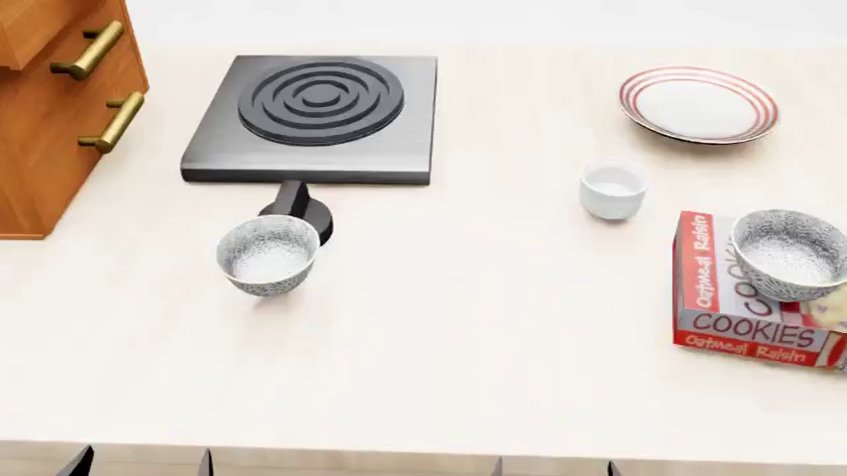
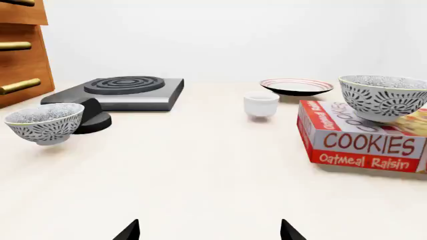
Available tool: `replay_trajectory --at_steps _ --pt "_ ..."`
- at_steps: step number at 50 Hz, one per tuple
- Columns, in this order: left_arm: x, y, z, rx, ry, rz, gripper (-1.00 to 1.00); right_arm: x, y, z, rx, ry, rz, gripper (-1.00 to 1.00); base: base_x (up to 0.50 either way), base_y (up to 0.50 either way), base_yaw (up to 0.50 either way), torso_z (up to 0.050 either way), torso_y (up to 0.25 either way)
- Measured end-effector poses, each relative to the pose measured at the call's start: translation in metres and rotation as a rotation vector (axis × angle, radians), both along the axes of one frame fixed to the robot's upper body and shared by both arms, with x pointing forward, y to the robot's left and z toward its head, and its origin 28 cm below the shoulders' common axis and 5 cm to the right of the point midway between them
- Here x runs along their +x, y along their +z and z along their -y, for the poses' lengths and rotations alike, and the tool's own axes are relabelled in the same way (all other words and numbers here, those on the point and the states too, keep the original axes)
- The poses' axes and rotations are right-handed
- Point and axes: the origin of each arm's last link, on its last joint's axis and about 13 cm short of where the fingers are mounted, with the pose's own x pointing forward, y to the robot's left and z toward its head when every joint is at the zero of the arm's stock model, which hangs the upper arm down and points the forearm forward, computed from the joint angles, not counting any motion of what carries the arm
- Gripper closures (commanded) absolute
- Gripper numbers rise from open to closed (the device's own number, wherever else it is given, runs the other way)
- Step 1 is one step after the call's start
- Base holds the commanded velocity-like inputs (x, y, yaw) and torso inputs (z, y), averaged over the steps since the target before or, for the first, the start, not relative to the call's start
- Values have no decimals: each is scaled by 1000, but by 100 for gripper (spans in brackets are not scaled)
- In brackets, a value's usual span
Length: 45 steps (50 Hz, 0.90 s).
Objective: Pick the akita bowl on the cookies box and place it on the plate.
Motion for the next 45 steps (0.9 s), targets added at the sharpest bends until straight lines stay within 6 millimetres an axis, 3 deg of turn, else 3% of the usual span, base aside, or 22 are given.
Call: replay_trajectory --at_steps 15,21,45 --pt "-5 3 -1 17 4 19 -100 -5 0 0 9 -26 -4 -100 0 0 0 0 0" --pt "-10 15 -3 14 18 48 -100 -11 9 -1 -2 -42 15 -100 0 0 0 0 0" --pt "-46 108 -4 -32 -3 253 -100 -35 103 -14 -69 -17 245 -100 0 0 0 0 0"
